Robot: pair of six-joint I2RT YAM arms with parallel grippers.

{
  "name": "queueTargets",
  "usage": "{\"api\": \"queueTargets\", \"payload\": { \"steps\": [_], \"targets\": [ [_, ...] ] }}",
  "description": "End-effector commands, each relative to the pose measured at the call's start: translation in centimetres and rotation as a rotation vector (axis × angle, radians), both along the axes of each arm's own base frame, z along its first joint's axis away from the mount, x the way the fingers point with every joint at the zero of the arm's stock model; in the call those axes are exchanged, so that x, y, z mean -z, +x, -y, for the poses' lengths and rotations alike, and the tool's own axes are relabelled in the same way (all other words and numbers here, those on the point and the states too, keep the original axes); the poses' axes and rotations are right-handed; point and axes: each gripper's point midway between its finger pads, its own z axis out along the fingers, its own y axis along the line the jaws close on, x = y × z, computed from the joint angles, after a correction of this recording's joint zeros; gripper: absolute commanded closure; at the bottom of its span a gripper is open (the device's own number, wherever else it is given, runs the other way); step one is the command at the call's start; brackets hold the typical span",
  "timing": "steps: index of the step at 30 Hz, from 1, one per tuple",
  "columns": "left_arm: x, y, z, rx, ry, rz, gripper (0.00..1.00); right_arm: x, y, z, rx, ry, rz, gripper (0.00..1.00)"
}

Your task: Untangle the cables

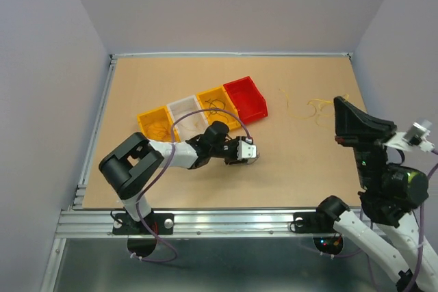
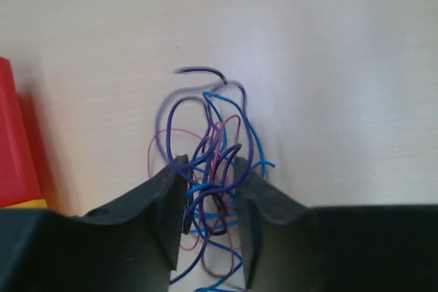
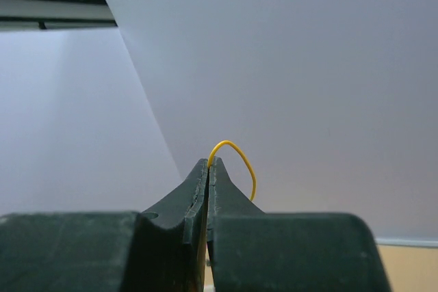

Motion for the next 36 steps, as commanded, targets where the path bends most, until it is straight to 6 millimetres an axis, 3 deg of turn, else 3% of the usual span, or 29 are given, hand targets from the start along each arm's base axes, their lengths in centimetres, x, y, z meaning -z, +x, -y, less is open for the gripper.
{"api": "queueTargets", "payload": {
  "steps": [1,2,3,5,7,11,13,17,23,26,32,36],
  "targets": [
    [-6.7,0.8,0.9,-0.003,-0.132,0.113,0.47,0.2,2.4,-4.4,-0.090,-0.148,-0.050,1.00],
    [-7.9,0.6,0.6,-0.008,-0.153,0.133,0.43,0.4,3.3,-6.1,-0.130,-0.196,-0.064,0.99],
    [-8.2,0.4,0.3,-0.007,-0.152,0.137,0.34,0.5,3.6,-6.9,-0.150,-0.216,-0.070,0.99],
    [-9.7,0.2,-0.3,-0.006,-0.167,0.176,0.27,0.8,4.2,-8.6,-0.198,-0.265,-0.072,0.99],
    [-10.7,0.2,-0.8,-0.021,-0.174,0.194,0.25,1.1,5.2,-10.0,-0.223,-0.287,-0.080,1.00],
    [-15.0,1.4,-2.6,-0.108,-0.286,0.230,0.25,1.8,6.2,-12.6,-0.305,-0.340,-0.089,0.99],
    [-17.1,3.7,-4.0,-0.228,-0.363,0.236,0.25,2.6,7.2,-13.8,-0.338,-0.351,-0.122,1.00],
    [-20.4,9.4,-9.3,-0.540,-0.498,0.251,0.25,4.7,8.6,-16.3,-0.416,-0.402,-0.174,0.99],
    [-22.0,16.1,-17.2,-0.909,-0.662,0.179,0.28,7.1,10.6,-19.3,-0.505,-0.428,-0.233,0.99],
    [-22.3,17.8,-21.0,-1.038,-0.738,0.158,0.33,8.3,11.4,-21.2,-0.570,-0.450,-0.249,1.00],
    [-23.7,18.4,-26.3,-1.222,-0.900,0.169,0.42,9.9,12.9,-23.9,-0.642,-0.484,-0.271,0.99],
    [-25.0,17.4,-28.3,-1.269,-0.977,0.217,0.38,10.4,13.2,-25.9,-0.691,-0.504,-0.273,0.99]
  ]
}}
